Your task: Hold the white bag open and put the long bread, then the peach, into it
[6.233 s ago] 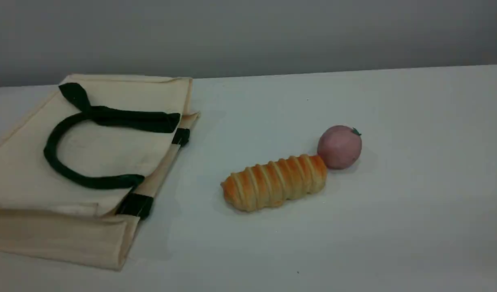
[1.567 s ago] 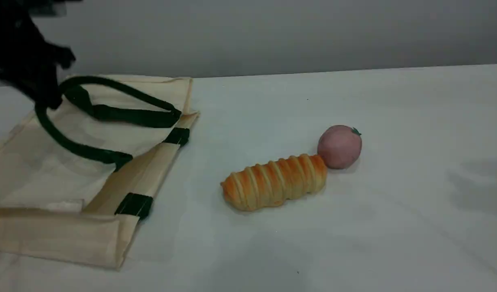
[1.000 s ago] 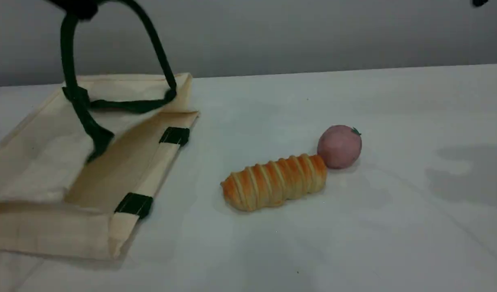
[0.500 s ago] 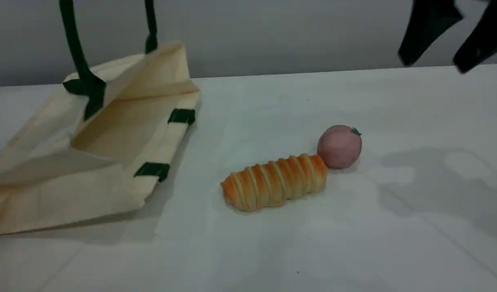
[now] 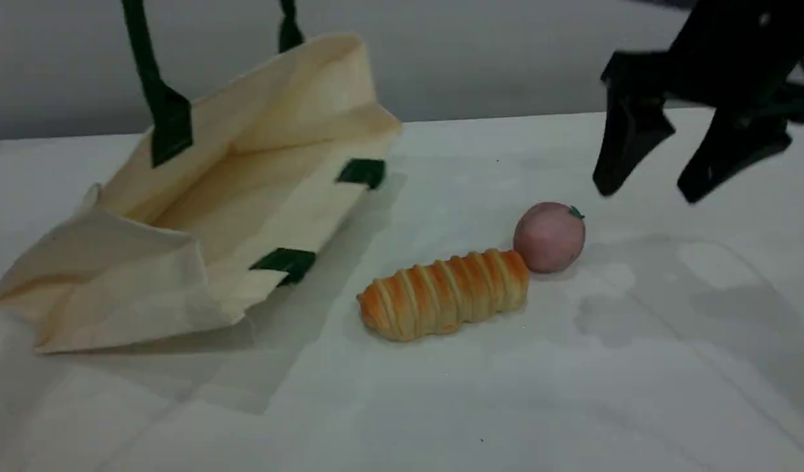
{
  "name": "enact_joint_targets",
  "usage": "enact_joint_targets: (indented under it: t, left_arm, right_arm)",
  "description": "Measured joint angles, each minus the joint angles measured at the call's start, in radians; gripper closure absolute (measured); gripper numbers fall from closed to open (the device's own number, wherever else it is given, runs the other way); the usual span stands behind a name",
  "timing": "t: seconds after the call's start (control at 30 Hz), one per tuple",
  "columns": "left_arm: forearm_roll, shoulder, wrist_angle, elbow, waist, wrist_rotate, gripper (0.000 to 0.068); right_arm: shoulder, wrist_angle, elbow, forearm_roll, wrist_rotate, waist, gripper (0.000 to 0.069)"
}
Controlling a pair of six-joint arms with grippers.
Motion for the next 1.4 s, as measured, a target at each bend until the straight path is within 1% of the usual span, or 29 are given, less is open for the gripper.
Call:
enact_joint_targets:
  t: [0.17, 0.37, 0.5, 0.57, 0.63, 0.73, 0.9, 1.1, 1.3, 1.4]
  left_arm:
    - [0.001, 0.000, -0.001, 0.000, 0.000, -0.002, 0.0584]
    - [-0.004, 0.000, -0.001, 0.000, 0.000, -0.002, 0.0584]
    - [-0.006, 0.001, -0.002, 0.000, 0.000, -0.003, 0.0584]
    - [-0.014, 0.001, -0.002, 0.000, 0.000, -0.004, 0.0584]
    - [-0.034, 0.001, -0.002, 0.000, 0.000, -0.004, 0.0584]
    - [-0.040, 0.001, -0.002, 0.000, 0.000, -0.004, 0.0584]
    - [-0.050, 0.001, -0.002, 0.000, 0.000, 0.024, 0.0584]
    - [-0.052, 0.001, -0.002, 0.000, 0.000, 0.027, 0.0584]
    - [-0.070, 0.001, -0.002, 0.000, 0.000, 0.051, 0.0584]
    - [-0.074, 0.001, -0.002, 0.000, 0.000, 0.053, 0.0584]
  right_arm:
    - [0.039, 0.006, -0.002, 0.087, 0.001, 0.032, 0.0107]
    - [0.078, -0.067, -0.003, 0.243, 0.020, 0.109, 0.0107]
    - [0.091, -0.109, -0.003, 0.317, 0.049, 0.132, 0.0107]
    - [0.091, -0.129, -0.003, 0.324, 0.074, 0.131, 0.0107]
    - [0.091, -0.132, -0.003, 0.325, 0.110, 0.131, 0.0107]
    - [0.091, -0.134, -0.003, 0.325, 0.148, 0.130, 0.0107]
    - [0.128, -0.127, -0.003, 0.354, 0.149, 0.134, 0.0107]
    - [0.176, -0.143, -0.007, 0.417, 0.144, 0.150, 0.0107]
    - [0.229, -0.137, -0.077, 0.427, 0.143, 0.198, 0.0107]
    - [0.264, -0.110, -0.120, 0.427, 0.154, 0.212, 0.0107]
